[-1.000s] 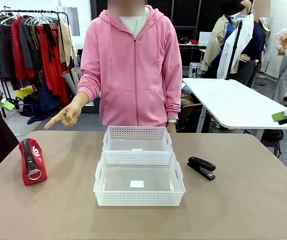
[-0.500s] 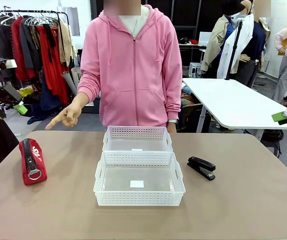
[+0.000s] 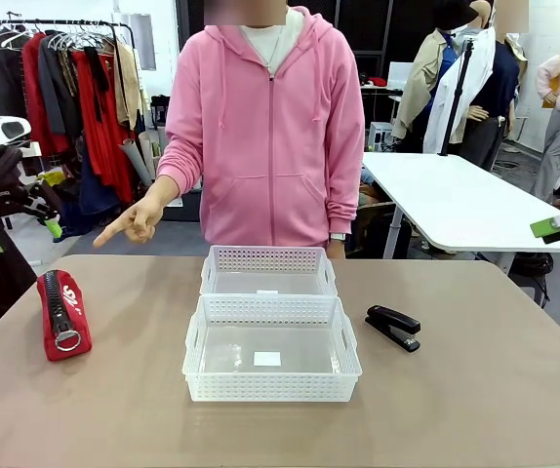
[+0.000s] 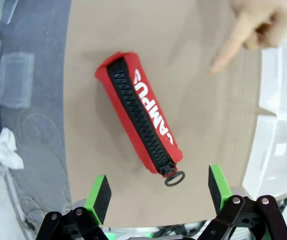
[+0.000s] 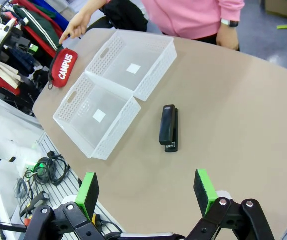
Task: Distribute items into two baskets.
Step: Pick up the Pencil pouch that the person points to.
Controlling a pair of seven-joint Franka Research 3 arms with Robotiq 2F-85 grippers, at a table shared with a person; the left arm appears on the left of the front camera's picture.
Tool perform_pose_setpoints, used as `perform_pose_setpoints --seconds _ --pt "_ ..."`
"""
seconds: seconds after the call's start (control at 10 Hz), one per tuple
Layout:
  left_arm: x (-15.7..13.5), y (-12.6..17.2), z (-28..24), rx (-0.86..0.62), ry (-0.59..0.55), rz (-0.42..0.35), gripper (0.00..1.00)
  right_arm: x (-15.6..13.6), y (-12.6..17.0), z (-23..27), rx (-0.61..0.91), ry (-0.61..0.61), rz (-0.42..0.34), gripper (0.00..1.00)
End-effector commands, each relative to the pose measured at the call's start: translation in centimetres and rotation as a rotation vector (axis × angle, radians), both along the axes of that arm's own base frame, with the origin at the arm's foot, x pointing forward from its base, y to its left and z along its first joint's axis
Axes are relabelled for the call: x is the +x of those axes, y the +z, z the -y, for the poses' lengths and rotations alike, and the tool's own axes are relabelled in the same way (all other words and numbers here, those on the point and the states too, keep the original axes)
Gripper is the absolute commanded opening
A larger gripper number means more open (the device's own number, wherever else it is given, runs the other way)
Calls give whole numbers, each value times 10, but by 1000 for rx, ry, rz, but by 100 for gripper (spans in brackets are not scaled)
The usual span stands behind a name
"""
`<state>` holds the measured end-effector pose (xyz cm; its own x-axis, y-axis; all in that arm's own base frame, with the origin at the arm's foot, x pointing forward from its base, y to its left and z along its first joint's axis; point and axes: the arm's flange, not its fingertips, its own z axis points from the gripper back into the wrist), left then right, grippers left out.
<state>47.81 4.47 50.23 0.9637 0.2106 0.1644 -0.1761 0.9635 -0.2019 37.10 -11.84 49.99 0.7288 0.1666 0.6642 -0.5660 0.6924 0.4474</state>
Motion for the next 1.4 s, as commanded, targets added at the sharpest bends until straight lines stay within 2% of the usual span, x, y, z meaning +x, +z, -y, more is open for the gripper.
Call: perform_pose_setpoints --seconds 0.0,0.2,0.3,0.8,1.3 --pt "9 3 5 5 129 -50 100 2 1 0 14 4 15 100" --pt "19 -4 9 49 251 -76 100 2 1 0 14 4 15 100" --pt "23 -8 9 46 261 -90 100 2 1 0 14 4 15 100" --pt "48 -40 10 28 253 -159 100 2 1 0 14 4 15 100" --pt "54 -89 8 28 252 -221 100 2 1 0 14 4 15 100"
